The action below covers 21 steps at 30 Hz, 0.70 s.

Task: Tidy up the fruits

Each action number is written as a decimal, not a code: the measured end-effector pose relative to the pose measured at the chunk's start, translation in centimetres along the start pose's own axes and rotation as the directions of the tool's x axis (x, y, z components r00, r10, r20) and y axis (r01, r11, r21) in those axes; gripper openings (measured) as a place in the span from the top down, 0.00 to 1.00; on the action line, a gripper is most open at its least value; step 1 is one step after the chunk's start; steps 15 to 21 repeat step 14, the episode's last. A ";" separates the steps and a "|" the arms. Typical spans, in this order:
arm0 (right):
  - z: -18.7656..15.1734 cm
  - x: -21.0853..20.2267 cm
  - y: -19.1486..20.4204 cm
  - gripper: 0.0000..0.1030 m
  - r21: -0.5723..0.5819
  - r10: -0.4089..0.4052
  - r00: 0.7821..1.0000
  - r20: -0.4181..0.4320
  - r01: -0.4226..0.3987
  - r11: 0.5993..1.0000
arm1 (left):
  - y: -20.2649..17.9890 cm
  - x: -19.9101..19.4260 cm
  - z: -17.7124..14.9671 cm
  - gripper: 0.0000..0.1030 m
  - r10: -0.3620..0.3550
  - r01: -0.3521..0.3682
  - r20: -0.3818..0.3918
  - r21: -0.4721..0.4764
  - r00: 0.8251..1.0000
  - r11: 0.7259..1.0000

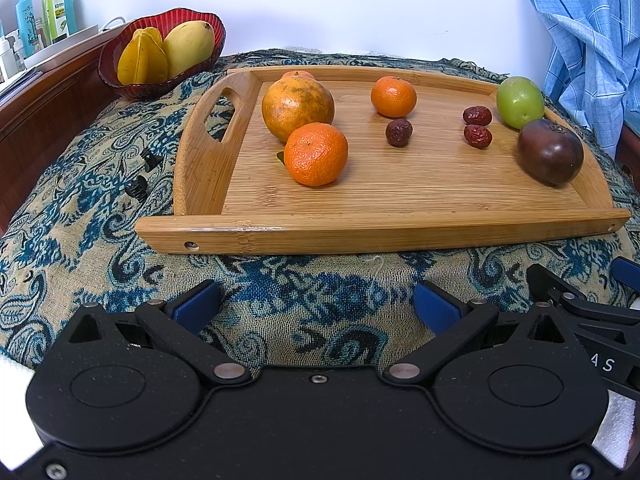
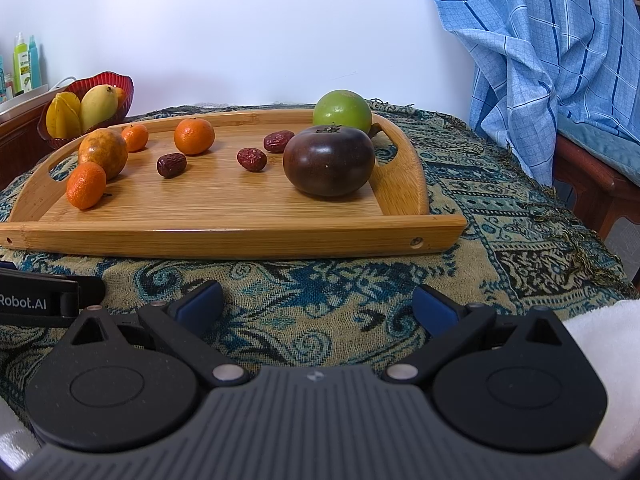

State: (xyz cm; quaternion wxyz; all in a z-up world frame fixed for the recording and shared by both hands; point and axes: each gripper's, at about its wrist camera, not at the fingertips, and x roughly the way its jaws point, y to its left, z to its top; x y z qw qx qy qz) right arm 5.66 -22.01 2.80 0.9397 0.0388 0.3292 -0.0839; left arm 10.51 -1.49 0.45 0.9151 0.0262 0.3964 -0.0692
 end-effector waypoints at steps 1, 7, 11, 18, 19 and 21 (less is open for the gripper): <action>0.0 0.0 0.0 0.00 -0.001 0.001 1.000 0.000 -0.001 1.000 | 0.0 0.0 0.0 0.00 0.000 0.000 0.000 0.000 1.000 1.000; 0.0 0.1 0.1 0.00 -0.002 0.004 1.000 0.003 -0.004 1.000 | 0.0 0.0 -0.1 0.00 0.000 0.000 0.004 0.002 1.000 1.000; 0.0 0.1 0.3 0.00 -0.002 0.005 1.000 0.007 -0.005 1.000 | 0.1 -0.1 0.0 0.00 0.002 -0.002 0.009 0.000 1.000 1.000; 0.0 0.0 0.3 0.00 0.000 0.008 1.000 0.009 -0.008 1.000 | 0.1 -0.2 0.0 0.00 0.003 -0.003 0.010 -0.003 1.000 1.000; 0.0 0.0 0.3 0.00 0.000 0.008 1.000 0.009 -0.008 1.000 | 0.1 -0.2 0.0 0.00 0.003 -0.003 0.010 -0.003 1.000 1.000; 0.0 0.0 0.3 0.00 0.000 0.008 1.000 0.009 -0.008 1.000 | 0.1 -0.2 0.0 0.00 0.003 -0.003 0.010 -0.003 1.000 1.000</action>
